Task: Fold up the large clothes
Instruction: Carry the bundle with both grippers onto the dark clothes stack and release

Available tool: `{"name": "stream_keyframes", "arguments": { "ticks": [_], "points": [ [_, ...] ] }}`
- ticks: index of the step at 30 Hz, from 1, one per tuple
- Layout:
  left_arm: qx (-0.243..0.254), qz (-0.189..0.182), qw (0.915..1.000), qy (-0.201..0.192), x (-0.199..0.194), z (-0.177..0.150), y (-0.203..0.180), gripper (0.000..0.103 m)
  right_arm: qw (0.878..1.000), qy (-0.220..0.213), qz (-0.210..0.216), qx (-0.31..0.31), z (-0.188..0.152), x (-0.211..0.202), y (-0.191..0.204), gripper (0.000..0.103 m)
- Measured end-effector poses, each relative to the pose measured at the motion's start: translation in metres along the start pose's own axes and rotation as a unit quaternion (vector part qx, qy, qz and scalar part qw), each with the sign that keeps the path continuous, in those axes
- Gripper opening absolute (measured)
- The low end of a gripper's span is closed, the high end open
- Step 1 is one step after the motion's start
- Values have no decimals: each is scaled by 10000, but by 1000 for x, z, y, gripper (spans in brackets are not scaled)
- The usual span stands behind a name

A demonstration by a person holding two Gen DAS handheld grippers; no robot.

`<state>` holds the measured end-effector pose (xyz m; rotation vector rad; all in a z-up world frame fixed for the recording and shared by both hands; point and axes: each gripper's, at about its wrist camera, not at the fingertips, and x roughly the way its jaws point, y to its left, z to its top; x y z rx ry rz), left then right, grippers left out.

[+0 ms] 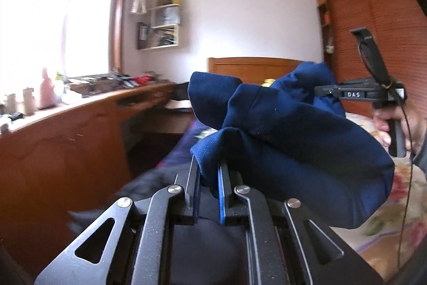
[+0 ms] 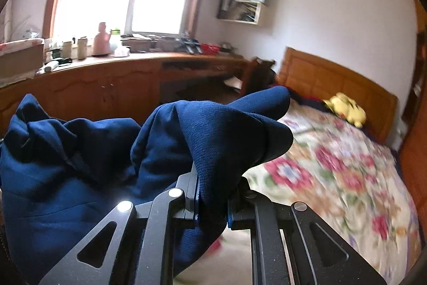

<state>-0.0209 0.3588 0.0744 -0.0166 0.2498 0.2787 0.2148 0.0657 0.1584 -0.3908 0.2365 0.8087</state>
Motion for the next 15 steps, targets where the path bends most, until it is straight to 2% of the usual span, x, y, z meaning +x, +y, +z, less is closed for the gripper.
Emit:
{"name": "stream_keyframes", "arguments": {
  "ticks": [3, 6, 11, 15],
  "points": [
    [36, 493, 9988, 18, 1, -7, 39, 11, 9996, -144, 224, -62, 14, 36, 34, 13],
    [25, 904, 9957, 200, 4, -23, 75, 11, 9983, -156, 557, 10, 12, 72, 62, 13],
    [-169, 1153, 9914, 591, 16, -61, 107, 11, 9950, 172, 982, -35, -19, 124, 96, 14],
    [-297, 1229, 9894, 716, 27, -85, 119, 11, 9942, 626, 875, 1, -52, 156, 102, 17]
  ]
}}
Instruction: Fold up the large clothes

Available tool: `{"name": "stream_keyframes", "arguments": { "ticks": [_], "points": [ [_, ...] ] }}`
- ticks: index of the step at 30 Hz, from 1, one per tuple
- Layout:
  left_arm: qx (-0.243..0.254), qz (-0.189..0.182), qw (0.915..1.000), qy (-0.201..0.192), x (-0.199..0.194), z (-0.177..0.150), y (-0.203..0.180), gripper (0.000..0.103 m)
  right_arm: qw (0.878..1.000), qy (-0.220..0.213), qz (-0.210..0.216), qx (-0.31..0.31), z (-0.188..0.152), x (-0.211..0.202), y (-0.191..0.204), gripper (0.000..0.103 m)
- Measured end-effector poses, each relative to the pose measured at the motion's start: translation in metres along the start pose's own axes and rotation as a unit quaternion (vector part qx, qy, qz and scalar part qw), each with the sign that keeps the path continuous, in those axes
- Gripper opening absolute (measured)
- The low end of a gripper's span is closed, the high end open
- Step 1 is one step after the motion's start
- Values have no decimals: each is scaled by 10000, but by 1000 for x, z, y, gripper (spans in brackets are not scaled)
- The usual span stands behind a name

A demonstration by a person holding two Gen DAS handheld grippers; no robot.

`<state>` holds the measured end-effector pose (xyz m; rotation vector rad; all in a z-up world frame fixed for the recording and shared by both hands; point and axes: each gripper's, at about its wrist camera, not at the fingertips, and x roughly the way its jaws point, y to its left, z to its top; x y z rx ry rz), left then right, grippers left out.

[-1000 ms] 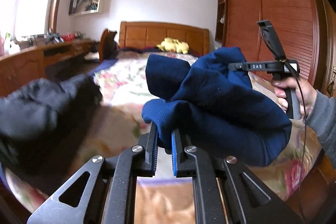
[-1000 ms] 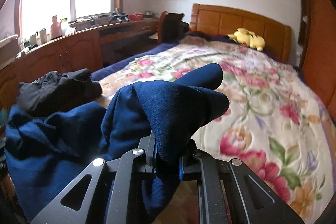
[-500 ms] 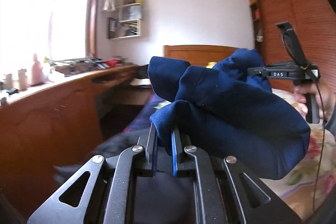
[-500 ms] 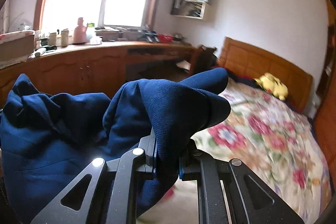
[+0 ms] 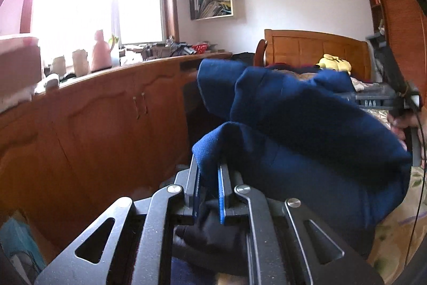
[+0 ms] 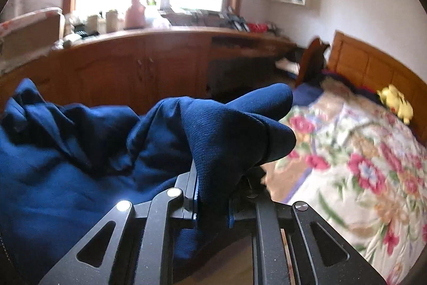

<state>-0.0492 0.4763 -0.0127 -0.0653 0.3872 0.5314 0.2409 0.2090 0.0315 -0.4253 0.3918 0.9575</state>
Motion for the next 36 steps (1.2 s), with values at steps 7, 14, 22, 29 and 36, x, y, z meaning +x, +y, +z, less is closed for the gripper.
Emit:
{"name": "stream_keyframes", "arguments": {
  "ticks": [7, 14, 22, 29, 36],
  "points": [
    [-88, 137, 9998, -122, -14, 0, -3, 31, 9990, 329, -53, 310, -17, -8, -15, 46],
    [-9, -50, 9995, -297, -53, 2, -25, 57, 9992, 173, -142, 325, -36, -47, -12, 70],
    [107, -476, 9983, -310, -97, 5, -76, 85, 9984, 8, -206, 527, -79, -138, -5, 78],
    [171, -794, 9964, -239, -121, 4, -134, 96, 9966, -193, -549, 582, -122, -218, -5, 83],
    [180, -1286, 9915, -103, -136, -7, -199, 96, 9909, -430, -822, 971, -158, -289, -16, 83]
  ]
}}
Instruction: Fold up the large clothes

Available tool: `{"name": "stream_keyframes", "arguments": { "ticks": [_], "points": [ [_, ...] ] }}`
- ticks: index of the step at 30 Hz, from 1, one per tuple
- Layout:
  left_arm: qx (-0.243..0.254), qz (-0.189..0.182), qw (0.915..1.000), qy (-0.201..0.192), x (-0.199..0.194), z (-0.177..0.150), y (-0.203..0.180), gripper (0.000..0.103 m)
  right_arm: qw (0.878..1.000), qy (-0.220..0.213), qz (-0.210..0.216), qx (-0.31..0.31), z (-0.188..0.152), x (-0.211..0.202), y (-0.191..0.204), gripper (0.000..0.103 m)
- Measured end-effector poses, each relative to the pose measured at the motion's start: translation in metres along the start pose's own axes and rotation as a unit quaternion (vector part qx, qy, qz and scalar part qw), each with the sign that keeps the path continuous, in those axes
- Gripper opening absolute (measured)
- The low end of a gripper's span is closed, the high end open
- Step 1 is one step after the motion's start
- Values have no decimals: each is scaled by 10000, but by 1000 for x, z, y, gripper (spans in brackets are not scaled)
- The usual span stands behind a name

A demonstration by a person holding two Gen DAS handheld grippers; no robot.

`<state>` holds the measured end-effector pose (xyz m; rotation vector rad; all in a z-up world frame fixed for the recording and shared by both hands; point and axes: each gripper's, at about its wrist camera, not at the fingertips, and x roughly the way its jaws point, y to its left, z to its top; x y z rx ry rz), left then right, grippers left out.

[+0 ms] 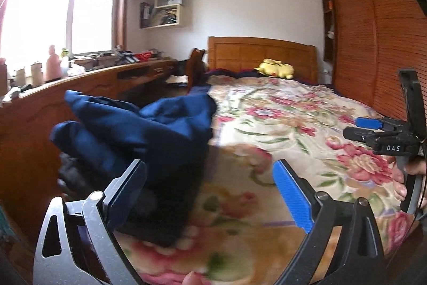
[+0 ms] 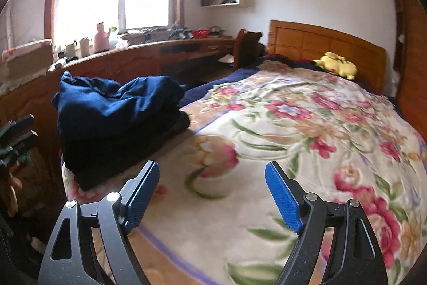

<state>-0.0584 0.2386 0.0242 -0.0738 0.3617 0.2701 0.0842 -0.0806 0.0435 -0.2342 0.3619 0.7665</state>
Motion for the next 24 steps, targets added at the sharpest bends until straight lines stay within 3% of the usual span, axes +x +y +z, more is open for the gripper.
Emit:
{"name": "stream_keyframes", "arguments": {
  "ticks": [10, 24],
  "points": [
    [-37, -617, 9980, 121, 13, -7, -85, 96, 9985, -143, -497, 164, -34, -65, -23, 83],
    [237, -1017, 9944, 165, 30, -15, -176, 96, 9922, -341, -1131, 410, -78, -104, -48, 83]
  ]
}}
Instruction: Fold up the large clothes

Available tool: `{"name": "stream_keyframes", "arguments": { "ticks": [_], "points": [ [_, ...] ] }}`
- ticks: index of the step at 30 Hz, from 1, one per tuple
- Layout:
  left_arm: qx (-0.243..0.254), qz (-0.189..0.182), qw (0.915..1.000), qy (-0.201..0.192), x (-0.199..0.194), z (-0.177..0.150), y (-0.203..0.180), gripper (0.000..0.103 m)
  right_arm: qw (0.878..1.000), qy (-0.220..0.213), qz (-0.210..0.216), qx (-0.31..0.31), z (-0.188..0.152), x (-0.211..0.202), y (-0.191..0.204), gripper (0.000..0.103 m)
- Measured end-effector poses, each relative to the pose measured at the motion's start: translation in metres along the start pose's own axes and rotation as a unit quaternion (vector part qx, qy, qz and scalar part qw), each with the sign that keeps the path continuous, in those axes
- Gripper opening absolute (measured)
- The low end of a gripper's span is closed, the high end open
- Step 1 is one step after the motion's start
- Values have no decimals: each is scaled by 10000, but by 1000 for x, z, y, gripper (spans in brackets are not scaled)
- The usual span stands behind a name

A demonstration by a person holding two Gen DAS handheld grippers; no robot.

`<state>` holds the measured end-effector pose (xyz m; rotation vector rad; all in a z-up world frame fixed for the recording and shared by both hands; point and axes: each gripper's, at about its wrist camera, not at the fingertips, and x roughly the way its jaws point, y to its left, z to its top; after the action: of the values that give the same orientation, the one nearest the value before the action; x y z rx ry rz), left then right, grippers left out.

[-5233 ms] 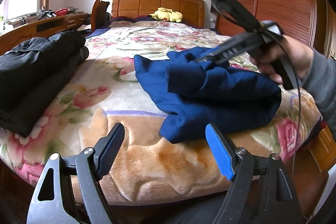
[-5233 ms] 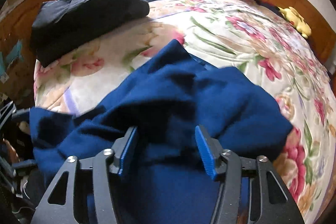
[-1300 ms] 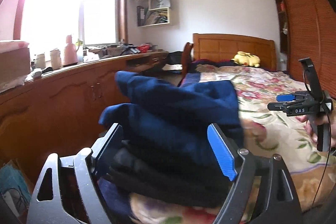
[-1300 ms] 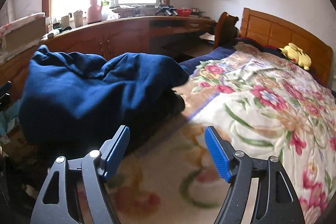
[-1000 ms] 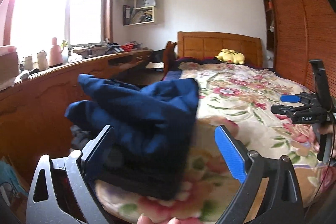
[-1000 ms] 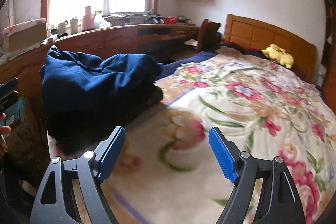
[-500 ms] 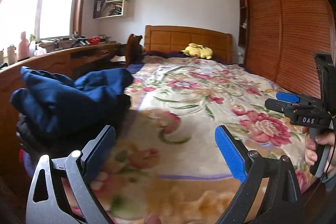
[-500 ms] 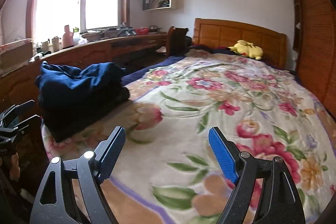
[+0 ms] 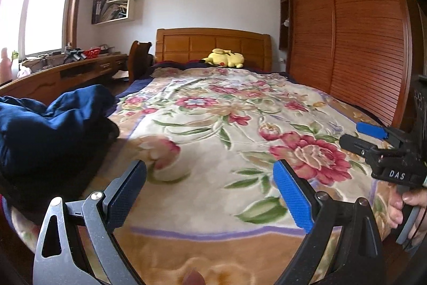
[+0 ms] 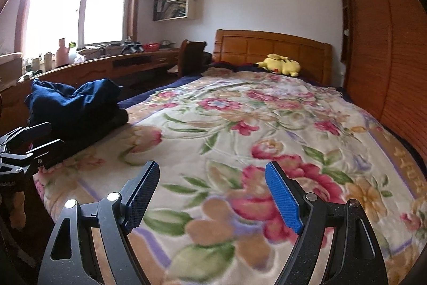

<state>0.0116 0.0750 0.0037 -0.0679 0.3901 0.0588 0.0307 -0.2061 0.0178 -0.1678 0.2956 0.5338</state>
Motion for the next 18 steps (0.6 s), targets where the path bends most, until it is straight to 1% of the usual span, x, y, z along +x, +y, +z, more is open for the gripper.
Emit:
{"name": "stream_keyframes", "arguments": {
  "ticks": [8, 13, 18],
  "points": [
    [38, -109, 9999, -28, 6, -7, -29, 96, 9989, -122, -321, 319, -22, -14, -14, 83],
    [44, -126, 9999, 42, 8, -11, -39, 96, 9977, -206, -484, 422, -26, -19, -15, 83],
    [6, -157, 9999, 45, 8, -15, -42, 96, 9972, -238, -514, 484, -28, -21, -10, 83]
  ]
}}
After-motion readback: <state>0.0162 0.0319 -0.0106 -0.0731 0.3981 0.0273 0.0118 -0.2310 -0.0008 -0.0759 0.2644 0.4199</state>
